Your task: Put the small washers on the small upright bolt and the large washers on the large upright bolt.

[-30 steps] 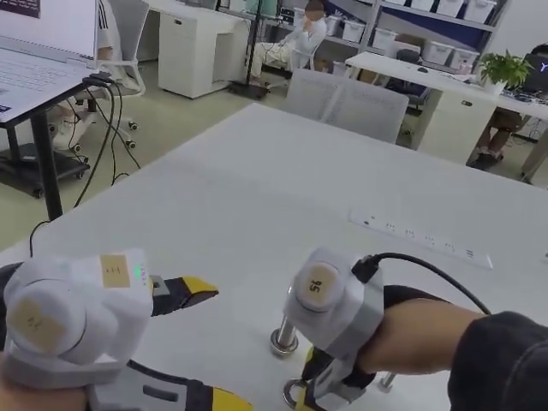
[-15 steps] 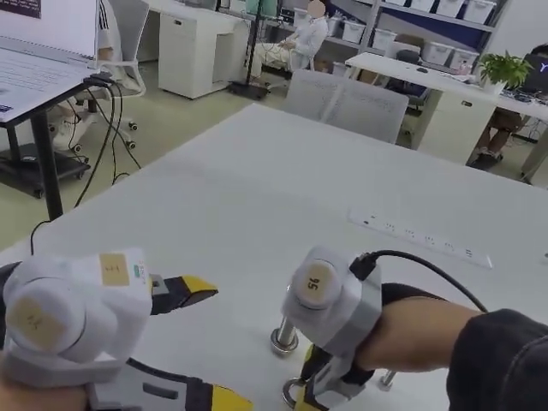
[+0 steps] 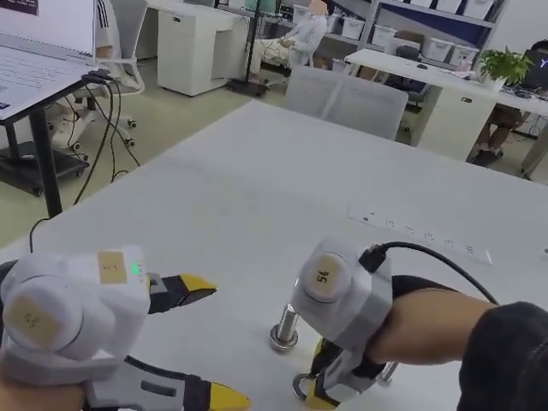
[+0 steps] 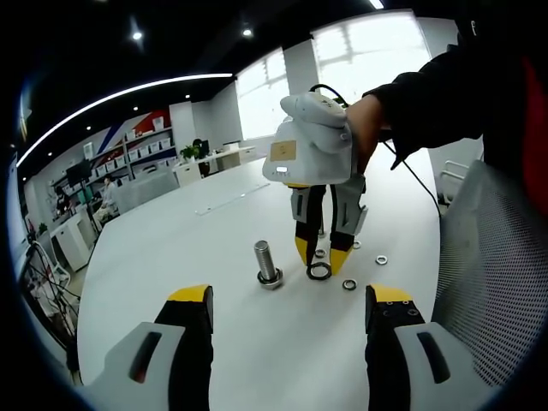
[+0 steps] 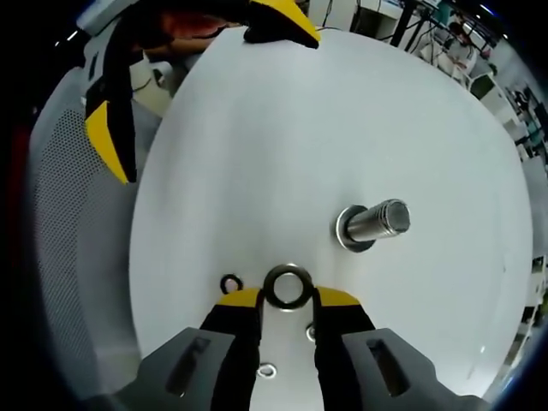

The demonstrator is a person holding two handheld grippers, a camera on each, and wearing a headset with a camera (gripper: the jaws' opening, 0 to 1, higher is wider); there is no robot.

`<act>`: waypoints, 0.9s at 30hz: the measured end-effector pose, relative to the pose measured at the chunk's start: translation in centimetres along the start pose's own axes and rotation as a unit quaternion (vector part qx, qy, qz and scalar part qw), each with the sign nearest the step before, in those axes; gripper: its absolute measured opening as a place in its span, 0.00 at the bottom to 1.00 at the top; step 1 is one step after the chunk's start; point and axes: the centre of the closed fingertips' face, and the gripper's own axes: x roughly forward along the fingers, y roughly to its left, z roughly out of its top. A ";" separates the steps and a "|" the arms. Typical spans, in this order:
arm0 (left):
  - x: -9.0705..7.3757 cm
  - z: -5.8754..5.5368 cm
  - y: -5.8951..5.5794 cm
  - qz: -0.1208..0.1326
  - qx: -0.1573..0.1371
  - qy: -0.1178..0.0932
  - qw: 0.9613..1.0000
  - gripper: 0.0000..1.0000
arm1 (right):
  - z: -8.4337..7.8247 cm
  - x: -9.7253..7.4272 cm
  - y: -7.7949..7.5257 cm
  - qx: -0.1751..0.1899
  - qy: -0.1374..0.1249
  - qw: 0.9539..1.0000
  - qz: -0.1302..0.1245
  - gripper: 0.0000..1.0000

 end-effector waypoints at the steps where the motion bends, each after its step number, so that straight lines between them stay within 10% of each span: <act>1: 0.0 0.0 0.0 -0.001 0.000 0.000 1.000 0.72 | 0.0 -0.2 0.0 0.002 0.000 1.000 0.000 0.24; 27: 0.5 -0.3 0.0 -0.009 -0.005 0.001 1.000 0.71 | 0.8 -8.3 -1.5 -0.002 -0.026 0.999 -0.047 0.24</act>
